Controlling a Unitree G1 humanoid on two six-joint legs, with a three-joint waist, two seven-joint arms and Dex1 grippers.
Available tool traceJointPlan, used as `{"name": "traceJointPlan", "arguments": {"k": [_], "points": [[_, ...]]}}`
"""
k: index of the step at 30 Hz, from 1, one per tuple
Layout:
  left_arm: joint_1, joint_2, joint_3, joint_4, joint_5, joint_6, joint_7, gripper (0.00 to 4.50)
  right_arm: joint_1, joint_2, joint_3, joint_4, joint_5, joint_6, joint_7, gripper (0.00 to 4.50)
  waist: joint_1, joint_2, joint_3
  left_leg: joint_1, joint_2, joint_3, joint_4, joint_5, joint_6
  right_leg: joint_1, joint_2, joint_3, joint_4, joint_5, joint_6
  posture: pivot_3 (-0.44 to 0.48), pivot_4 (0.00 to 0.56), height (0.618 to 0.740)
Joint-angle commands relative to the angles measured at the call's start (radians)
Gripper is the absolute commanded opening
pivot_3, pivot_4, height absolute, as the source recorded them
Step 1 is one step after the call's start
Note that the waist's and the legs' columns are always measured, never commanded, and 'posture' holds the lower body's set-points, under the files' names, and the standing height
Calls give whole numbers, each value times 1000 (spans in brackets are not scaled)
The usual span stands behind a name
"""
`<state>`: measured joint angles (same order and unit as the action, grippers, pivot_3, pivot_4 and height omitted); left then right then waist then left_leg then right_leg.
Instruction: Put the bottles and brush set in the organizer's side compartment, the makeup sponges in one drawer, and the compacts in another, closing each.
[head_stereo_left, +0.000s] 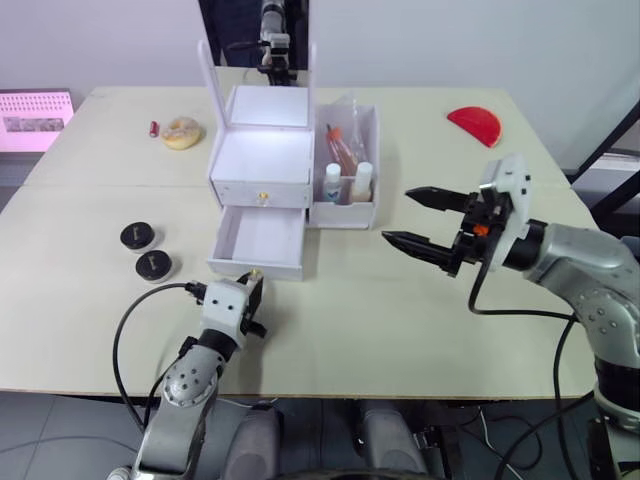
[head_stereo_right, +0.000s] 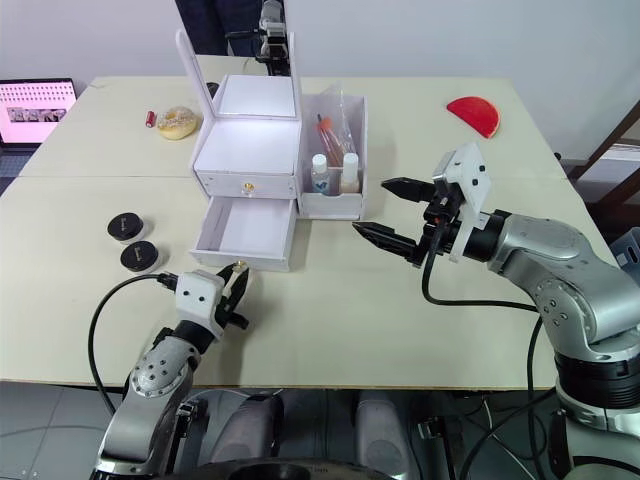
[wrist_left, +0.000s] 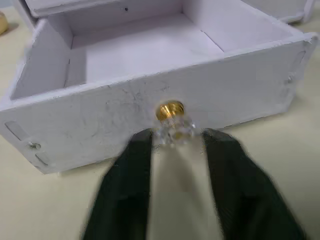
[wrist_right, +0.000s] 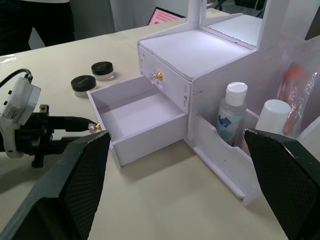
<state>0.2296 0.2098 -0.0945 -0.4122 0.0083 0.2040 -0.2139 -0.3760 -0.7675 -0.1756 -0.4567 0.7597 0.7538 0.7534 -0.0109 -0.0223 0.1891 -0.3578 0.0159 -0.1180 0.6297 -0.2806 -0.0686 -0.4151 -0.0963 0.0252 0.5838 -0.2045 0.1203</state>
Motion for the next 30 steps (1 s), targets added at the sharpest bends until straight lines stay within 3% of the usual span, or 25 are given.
{"name": "traceJointPlan", "arguments": {"k": [1, 3, 7, 11, 13, 17, 22, 30], "points": [[16, 10, 24, -69, -17, 13, -8, 3535, -12, -13, -38, -9, 6, -22, 8, 4500, 0, 0, 0, 0, 0, 0, 0, 0, 0, 0, 0, 0, 0, 0, 0, 0, 150, 739], [41, 23, 40, -109, -29, 42, -16, 4478, -5, -17, -46, -7, 8, -22, 14, 4500, 0, 0, 0, 0, 0, 0, 0, 0, 0, 0, 0, 0, 0, 0, 0, 0, 150, 739], [113, 90, 129, -223, -114, 100, -88, 4478, 35, -48, -99, -3, 27, -15, 45, 4500, 0, 0, 0, -1, 0, 0, 0, 0, 0, -1, 0, 0, 0, 0, 0, 0, 150, 739], [164, 261, 397, -253, -379, 171, -308, 4478, 168, -97, -240, 31, 39, -32, 115, 4500, 6, 0, 0, -3, 0, 0, -1, 0, 0, -4, 0, -1, 0, 0, 0, 0, 150, 739], [161, 353, 528, -189, -483, 195, -411, 4478, 241, -113, -302, 54, 17, -67, 151, 4500, 4, 1, 0, -4, 0, 0, 0, 0, 0, -5, 0, -1, 0, 0, 0, 0, 150, 739], [108, 517, 702, 46, -558, 192, -572, 4478, 377, -126, -414, 95, -20, -135, 215, 4500, -1, 2, 0, -7, 0, 1, 2, 0, 0, -7, 0, -1, 0, 0, -1, 0, 150, 739], [46, 669, 769, 350, -555, 140, -765, 4478, 519, -132, -532, 175, -60, -201, 291, 4500, -7, 1, 0, -8, 0, 2, 2, 0, 0, -9, -1, 0, 0, 0, -1, 0, 150, 739], [-42, 785, 776, 698, -482, -18, -894, 4478, 684, -142, -609, 258, -153, -323, 391, 4500, -9, 1, 0, -10, 1, 2, 0, 0, 0, -11, -1, 0, 0, 0, -1, 0, 150, 739]]}}
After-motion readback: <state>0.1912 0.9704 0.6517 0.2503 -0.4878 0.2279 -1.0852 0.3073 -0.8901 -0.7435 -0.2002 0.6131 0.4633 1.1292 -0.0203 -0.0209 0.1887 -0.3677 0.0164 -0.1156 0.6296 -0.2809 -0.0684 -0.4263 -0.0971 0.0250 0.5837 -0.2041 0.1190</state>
